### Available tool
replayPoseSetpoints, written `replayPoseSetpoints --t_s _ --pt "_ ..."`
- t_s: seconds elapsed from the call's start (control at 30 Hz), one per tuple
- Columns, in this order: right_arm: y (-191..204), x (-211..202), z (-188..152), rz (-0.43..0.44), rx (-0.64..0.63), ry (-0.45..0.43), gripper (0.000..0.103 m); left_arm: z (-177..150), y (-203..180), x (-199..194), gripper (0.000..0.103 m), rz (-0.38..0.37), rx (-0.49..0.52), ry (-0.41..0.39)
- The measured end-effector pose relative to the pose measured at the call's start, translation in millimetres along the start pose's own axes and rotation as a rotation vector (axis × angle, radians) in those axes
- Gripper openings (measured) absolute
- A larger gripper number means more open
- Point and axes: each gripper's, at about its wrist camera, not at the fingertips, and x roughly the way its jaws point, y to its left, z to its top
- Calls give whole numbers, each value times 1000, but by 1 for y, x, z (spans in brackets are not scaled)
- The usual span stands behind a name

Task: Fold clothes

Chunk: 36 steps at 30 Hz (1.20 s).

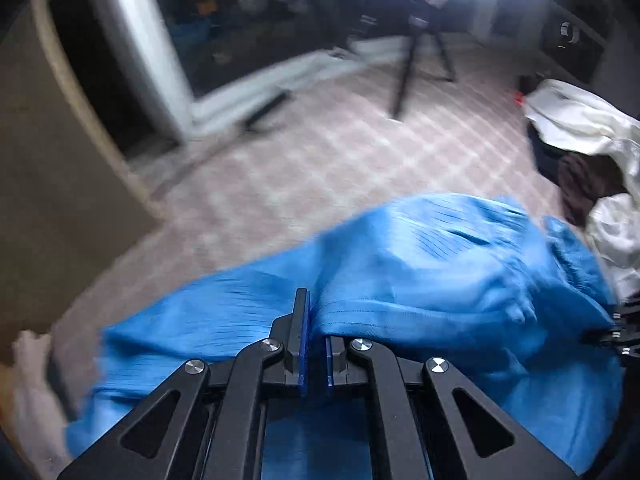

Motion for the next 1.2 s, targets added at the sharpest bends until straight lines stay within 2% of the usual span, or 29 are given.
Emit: replayPoseSetpoints --t_s 0.03,0.13,0.23,0.3,0.33,0.37,0.4,0.47,0.5,0.53,0.57,0.6,0.63,0.67,0.7,0.8,0.87,1.03,1.1,1.2 --pt "1 -7 -3 0 -8 -6 2 -1 16 -3 9 -11 -51 0" --pt "5 -29 -11 0 -30 -22 1 -3 57 -15 15 -158 -208 -12" --pt "9 -49 -20 -5 -51 -36 1 -14 62 -32 15 -262 -223 -21" --pt "8 -52 -30 -37 -53 -21 1 -22 64 -43 18 -329 -232 -27" --pt "7 -46 -34 -61 -60 3 1 -22 64 -43 19 -329 -220 -25" --pt "6 -41 -38 -85 -67 28 1 -21 63 -40 26 -271 -202 -22" --pt "5 -36 -42 -108 -73 53 1 -20 62 -38 28 -218 -186 -19" --pt "6 -29 -46 -158 -89 88 2 -20 55 -34 25 -227 -186 -1" --pt "7 -30 -46 -178 -103 96 2 -21 51 -33 26 -263 -186 10" --pt "10 -33 -45 -193 -117 90 2 -22 43 -36 31 -276 -158 7" --pt "13 -43 -39 -195 -132 56 3 -23 34 -40 36 -289 -129 5" --pt "17 -53 -34 -197 -147 21 11 -25 26 -43 39 -300 -101 1" --pt "20 -62 -28 -198 -163 -16 28 -27 21 -49 45 -287 -77 -8" --pt "24 -72 -18 -199 -184 -60 40 -30 17 -55 47 -275 -65 -15" --pt "27 -81 -7 -201 -208 -109 60 -33 13 -60 47 -264 -55 -21" --pt "49 -91 47 -170 -329 -234 62 -54 1 -73 52 -307 -56 -10" --pt "70 -87 78 -144 -422 -271 62 -70 -9 -80 53 -341 -51 6" --pt "122 -33 143 -87 -734 -168 62 -125 -47 -90 53 -323 39 106" --pt "137 -11 158 -69 -844 -114 62 -142 -50 -92 53 -319 14 135" --pt "152 10 165 16 -954 -45 62 -158 -45 -95 53 -276 -38 154"
